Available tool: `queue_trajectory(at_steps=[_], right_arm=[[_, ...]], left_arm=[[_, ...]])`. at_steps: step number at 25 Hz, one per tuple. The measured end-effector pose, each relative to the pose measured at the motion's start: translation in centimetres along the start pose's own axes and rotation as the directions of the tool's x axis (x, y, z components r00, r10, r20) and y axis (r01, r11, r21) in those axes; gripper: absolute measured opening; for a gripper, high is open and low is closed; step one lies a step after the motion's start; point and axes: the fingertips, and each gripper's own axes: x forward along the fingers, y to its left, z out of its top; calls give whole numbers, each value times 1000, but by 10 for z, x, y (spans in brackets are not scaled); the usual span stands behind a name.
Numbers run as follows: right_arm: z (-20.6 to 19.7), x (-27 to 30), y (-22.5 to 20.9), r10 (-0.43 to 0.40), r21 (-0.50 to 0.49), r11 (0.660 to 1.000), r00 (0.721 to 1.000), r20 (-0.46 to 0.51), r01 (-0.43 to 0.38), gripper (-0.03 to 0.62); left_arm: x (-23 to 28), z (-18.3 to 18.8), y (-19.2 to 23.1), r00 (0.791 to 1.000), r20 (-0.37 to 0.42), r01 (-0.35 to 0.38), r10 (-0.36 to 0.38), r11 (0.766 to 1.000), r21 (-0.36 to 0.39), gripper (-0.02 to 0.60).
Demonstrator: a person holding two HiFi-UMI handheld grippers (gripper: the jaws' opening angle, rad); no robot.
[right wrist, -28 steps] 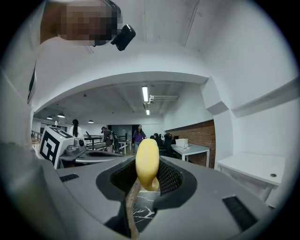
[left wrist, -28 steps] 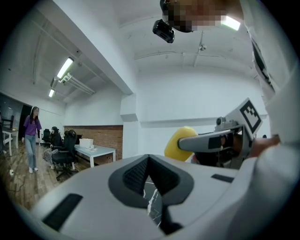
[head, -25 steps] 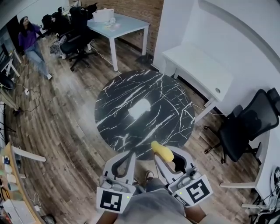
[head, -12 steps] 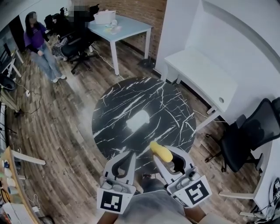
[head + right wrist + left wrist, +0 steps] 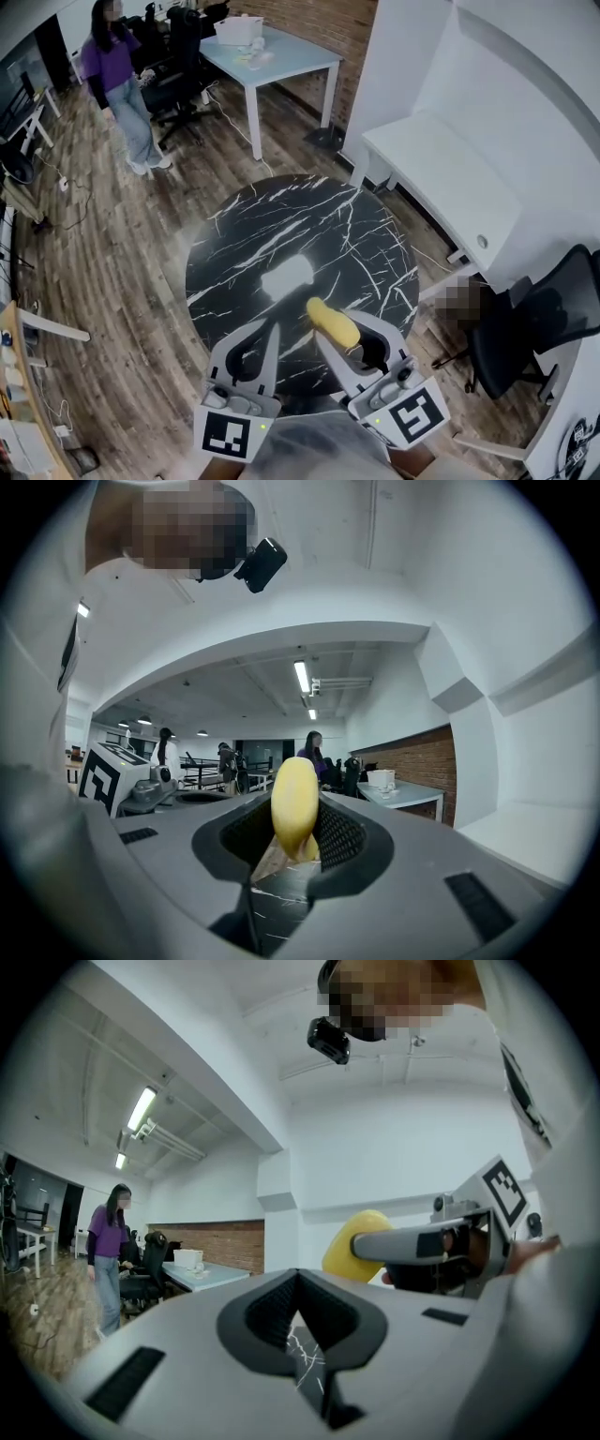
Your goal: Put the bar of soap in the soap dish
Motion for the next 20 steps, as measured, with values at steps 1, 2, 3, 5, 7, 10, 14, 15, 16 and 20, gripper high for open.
queue_trajectory(at_steps=[1,2,3,5,7,10,14,15,16,20], right_arm=[[1,4,-4,11,-1,1000,1000,5,-11,120],[2,8,-6,21,0,1000,1000,8,-21,120],[2,11,-9,32,5,999,999,5,-32,120],[-2,18,-12,48,24,999,999,-10,-48,120],[-7,27,-14,54,46,998,998,-17,-53,120],[-19,40,-18,58,64,996,998,-32,-56,120],[-37,57,-22,44,66,997,997,-57,-40,120],[-40,60,-22,44,66,997,997,-62,-39,120],[-44,63,-23,40,66,997,997,-66,-36,120],[-63,72,-27,21,85,996,995,-101,-12,120]], left_arm=[[5,2,2,1000,4,-7,7,1000,3,2],[9,3,4,1000,5,-14,14,1000,3,2],[13,3,6,1000,2,-20,20,1000,-2,2],[19,2,10,999,-16,-32,32,999,-14,2],[22,-1,16,999,-32,-38,38,999,-19,2],[27,-10,26,998,-48,-34,33,999,-20,2],[30,-20,40,999,-35,-16,15,1000,-23,2],[30,-19,42,1000,-17,-13,13,1000,-19,2],[31,-19,45,1000,-4,-12,12,1000,-14,2],[27,-29,55,999,1,-33,33,999,-33,2]])
